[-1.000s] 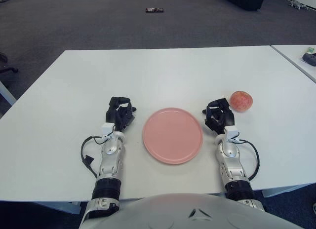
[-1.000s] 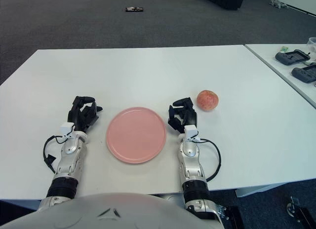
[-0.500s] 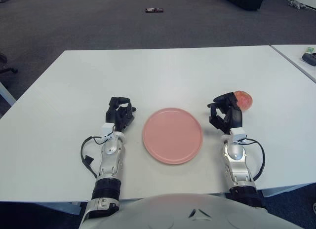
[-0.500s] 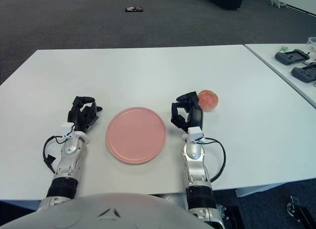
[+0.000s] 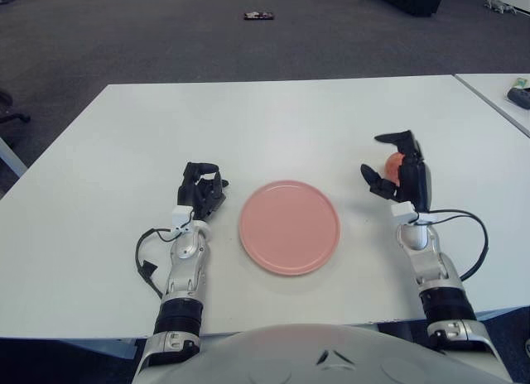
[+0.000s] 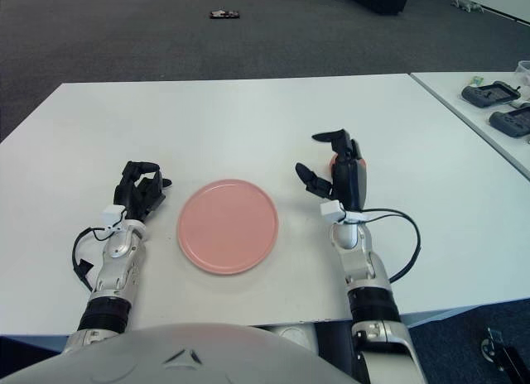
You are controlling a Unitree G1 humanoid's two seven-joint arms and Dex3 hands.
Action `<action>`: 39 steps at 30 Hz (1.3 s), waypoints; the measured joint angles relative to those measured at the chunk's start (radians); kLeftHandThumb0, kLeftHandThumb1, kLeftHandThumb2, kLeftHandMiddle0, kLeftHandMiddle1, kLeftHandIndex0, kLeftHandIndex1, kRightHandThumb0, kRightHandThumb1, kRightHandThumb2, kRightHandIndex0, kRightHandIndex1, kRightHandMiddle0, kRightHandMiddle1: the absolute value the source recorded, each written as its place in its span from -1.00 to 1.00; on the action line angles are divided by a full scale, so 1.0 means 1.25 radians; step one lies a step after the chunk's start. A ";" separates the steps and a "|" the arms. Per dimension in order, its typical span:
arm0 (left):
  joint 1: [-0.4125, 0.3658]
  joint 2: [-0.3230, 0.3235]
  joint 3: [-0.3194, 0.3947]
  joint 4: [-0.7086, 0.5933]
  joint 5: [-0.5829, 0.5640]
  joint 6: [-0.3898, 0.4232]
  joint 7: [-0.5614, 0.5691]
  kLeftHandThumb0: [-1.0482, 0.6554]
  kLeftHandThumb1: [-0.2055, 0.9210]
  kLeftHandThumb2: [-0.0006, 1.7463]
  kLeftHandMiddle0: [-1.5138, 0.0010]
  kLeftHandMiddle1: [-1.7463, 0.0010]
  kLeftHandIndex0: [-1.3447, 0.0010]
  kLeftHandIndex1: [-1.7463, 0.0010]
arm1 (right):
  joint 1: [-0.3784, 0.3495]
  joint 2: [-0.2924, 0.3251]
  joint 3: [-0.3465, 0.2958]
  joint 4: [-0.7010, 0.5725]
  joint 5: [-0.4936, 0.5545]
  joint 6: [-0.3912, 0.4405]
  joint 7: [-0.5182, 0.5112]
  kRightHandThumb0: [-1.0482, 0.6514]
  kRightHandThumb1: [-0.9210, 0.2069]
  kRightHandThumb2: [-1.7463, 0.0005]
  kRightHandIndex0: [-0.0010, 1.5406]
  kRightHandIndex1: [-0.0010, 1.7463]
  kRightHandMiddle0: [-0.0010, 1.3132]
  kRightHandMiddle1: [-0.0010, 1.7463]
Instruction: Put the apple into the plate.
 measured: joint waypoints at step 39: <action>0.008 -0.009 0.002 -0.009 0.007 -0.008 0.007 -0.20 0.77 -0.18 0.24 -0.62 0.59 -1.00 | -0.205 -0.124 0.047 -0.043 -0.023 0.441 0.247 -0.89 -0.44 0.46 -1.00 -1.00 -1.00 -1.00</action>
